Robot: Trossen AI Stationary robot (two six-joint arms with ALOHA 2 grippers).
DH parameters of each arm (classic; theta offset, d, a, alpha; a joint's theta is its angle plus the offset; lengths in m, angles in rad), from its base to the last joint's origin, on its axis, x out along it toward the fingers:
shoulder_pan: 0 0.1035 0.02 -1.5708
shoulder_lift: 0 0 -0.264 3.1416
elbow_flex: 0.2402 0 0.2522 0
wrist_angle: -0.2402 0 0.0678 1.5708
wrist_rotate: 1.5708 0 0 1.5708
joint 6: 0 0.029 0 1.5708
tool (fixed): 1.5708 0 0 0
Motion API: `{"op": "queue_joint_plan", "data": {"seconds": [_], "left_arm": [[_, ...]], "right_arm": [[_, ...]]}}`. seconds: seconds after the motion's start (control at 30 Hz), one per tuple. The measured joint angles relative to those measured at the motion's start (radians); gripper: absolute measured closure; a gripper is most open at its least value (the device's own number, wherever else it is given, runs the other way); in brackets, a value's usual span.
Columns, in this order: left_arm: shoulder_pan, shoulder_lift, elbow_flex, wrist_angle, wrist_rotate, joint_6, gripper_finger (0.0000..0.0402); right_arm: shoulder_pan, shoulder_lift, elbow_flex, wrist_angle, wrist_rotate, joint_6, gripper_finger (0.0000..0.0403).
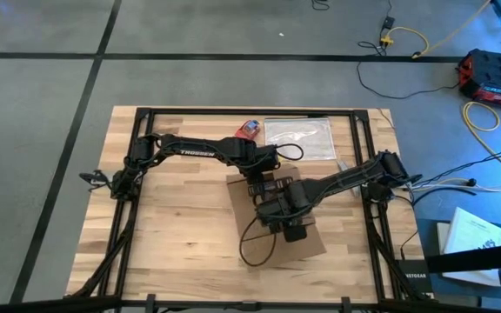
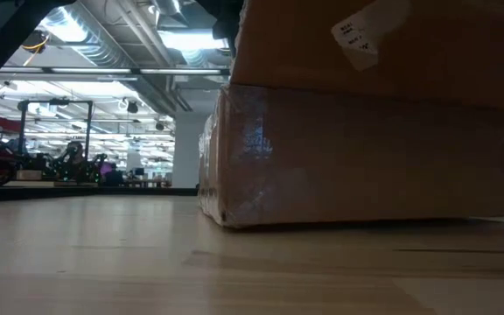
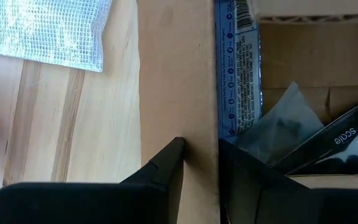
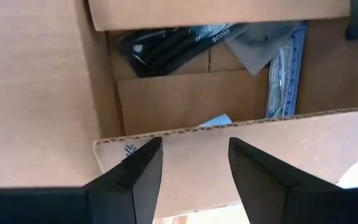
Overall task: Unpack boxes
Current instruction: Open the box using the silver cutter
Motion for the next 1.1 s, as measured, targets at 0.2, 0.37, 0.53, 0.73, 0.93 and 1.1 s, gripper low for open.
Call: {"op": "queue_joint_plan", "data": {"seconds": [0.2, 0.37, 0.53, 0.73, 0.93, 1.1], "left_arm": [[0.000, 0.000, 0.000, 0.001, 0.000, 0.000, 0.0325], [0.000, 0.000, 0.000, 0.001, 0.000, 0.000, 0.0325], [0.000, 0.000, 0.000, 0.006, -0.002, -0.001, 0.0325], [-0.001, 0.000, 0.000, 0.009, -0.001, -0.003, 0.0325], [-0.001, 0.000, 0.000, 0.007, 0.000, -0.003, 0.0325], [-0.001, 0.000, 0.000, 0.005, -0.006, -0.002, 0.0325]], "right_arm": [[0.008, 0.000, 0.044, 0.068, -0.010, -0.032, 0.0233], [-0.019, 0.000, -0.026, 0.093, -0.089, -0.065, 0.0233], [-0.035, 0.002, -0.071, 0.043, -0.093, -0.066, 0.0233], [-0.026, 0.002, -0.052, -0.055, -0.068, -0.028, 0.0233], [-0.017, 0.002, -0.013, -0.129, 0.003, 0.009, 0.0233], [-0.019, 0.000, -0.012, -0.190, 0.072, 0.041, 0.0233]]}}
